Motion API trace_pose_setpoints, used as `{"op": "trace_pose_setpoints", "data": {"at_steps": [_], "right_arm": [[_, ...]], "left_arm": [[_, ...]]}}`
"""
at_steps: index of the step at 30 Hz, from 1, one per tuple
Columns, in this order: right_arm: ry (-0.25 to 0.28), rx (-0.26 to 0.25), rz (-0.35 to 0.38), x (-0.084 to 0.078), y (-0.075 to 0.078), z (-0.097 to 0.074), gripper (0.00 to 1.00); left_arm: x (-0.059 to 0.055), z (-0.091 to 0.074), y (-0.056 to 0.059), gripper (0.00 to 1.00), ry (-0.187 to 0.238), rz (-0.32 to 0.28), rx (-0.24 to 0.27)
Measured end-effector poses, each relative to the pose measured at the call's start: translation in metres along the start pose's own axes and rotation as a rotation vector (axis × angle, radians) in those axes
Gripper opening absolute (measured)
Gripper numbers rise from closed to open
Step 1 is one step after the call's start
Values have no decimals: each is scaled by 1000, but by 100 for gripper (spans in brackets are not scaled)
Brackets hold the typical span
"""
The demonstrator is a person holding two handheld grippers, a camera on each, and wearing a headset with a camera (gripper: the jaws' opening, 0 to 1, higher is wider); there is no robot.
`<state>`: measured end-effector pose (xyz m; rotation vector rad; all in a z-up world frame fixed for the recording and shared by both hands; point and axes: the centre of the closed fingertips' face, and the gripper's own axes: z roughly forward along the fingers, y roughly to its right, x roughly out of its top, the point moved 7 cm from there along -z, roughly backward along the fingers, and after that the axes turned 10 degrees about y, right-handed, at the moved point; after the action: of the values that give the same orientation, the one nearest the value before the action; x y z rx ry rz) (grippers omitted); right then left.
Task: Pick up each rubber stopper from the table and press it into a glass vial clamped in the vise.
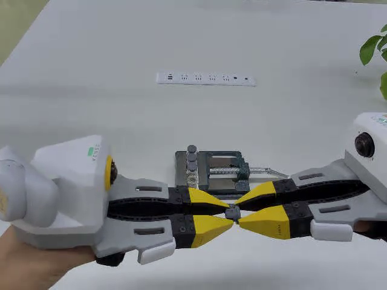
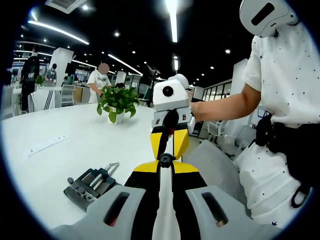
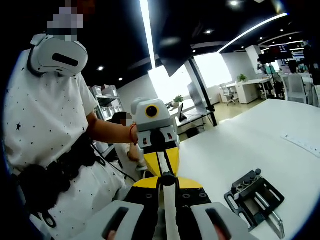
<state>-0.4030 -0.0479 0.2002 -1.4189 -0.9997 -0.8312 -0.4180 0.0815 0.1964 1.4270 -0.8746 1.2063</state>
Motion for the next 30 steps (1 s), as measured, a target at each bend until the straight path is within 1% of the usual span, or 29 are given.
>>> {"op": "trace_pose_setpoints", "data": {"at_steps": [3,8,16,23,30], "right_arm": [[12,-9,2,1,-1,1,7],[41,-21,5,6,1,0,7],[59,-28,-7,10,4,0,7],[63,-28,-30,16,3,1,7],[52,-20,-42,18,3,3,6]], "left_arm": [[1,0,-1,4,12,-4,8],[4,-2,-2,4,50,-22,29],[7,-4,-5,4,78,-32,46],[9,-4,-7,4,109,-63,54],[11,-5,-8,4,113,-81,52]]}}
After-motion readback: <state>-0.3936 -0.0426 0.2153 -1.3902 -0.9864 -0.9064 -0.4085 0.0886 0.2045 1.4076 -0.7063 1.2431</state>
